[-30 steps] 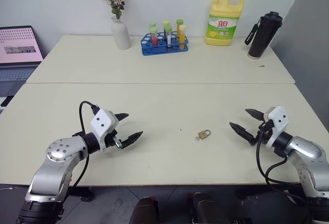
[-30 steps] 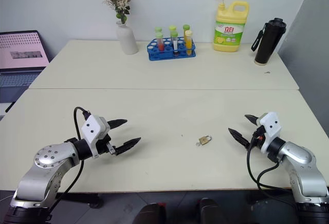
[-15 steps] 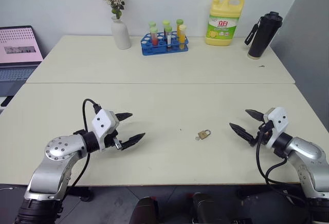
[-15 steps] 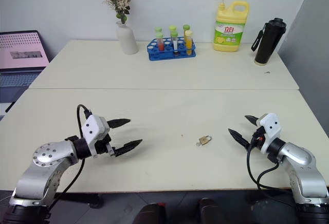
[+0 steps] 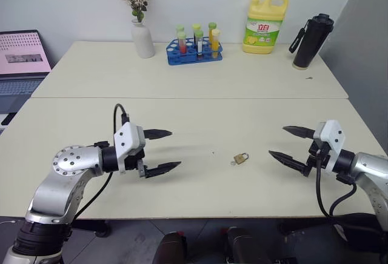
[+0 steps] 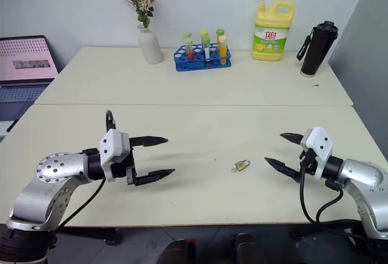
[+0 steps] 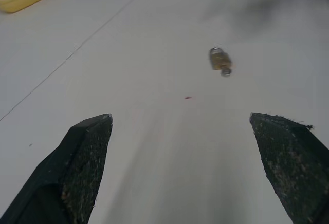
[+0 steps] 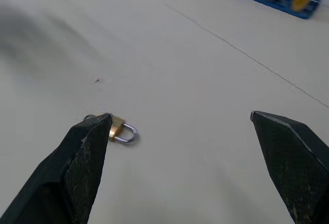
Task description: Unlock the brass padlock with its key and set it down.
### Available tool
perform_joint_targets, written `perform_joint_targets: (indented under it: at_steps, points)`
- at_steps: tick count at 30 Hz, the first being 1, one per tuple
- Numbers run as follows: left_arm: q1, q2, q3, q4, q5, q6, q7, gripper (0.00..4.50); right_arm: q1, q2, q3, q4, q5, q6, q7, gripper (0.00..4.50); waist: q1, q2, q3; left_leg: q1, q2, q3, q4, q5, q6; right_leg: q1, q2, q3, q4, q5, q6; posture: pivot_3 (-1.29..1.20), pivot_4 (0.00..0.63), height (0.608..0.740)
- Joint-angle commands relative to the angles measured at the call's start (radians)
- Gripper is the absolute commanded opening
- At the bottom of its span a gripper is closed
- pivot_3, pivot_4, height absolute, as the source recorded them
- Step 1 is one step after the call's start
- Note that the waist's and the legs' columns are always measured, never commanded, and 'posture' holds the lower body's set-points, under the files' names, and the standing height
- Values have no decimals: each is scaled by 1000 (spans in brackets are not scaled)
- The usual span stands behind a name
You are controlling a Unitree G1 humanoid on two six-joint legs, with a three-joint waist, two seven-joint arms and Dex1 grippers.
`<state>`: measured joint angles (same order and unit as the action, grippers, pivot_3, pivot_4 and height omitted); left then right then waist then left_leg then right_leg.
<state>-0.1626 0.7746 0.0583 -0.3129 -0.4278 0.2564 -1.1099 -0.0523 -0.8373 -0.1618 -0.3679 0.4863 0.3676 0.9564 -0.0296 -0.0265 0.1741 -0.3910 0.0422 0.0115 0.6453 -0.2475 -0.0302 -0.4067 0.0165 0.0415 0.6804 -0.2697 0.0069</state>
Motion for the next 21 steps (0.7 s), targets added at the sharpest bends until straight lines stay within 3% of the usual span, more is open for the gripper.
perform_joint_targets:
  at_steps: [1, 7, 11, 17, 21]
  points:
    - [-3, 40, -34, -74, -8, 24, -36, 4489, -40, -86, 89, -94, 7, 47, 115, 4500, -2, 0, 0, 0, 0, 0, 0, 0, 0, 0, 0, 0, 0, 0, 0, 0, 150, 740]
    - [33, 74, -74, -66, 27, 5, -67, 4489, -265, -42, 319, 79, -119, 1, 204, 4500, -6, -2, 1, 1, 1, 0, 0, 0, 0, 0, 1, 0, 0, 0, 0, 0, 150, 740]
    - [56, 73, -67, -64, 33, 3, -57, 4489, -341, -6, 379, 182, -178, -57, 251, 4500, 1, -3, 2, 1, 1, 0, 0, 0, 0, 0, 1, 0, 0, 0, -1, 0, 150, 740]
    - [122, 67, -78, -86, 87, 2, 2, 4489, -542, 94, 520, 540, -353, -267, 351, 4500, -2, -3, 3, -3, 0, 0, 1, 0, 0, -3, 0, 0, -1, -1, -1, 0, 150, 740]
    - [130, 69, -77, -95, 85, 5, 7, 4489, -614, 136, 561, 677, -410, -357, 412, 4500, -1, -3, 3, -3, 1, 0, 0, 0, 0, -3, 0, -2, 0, -1, -3, 0, 150, 740]
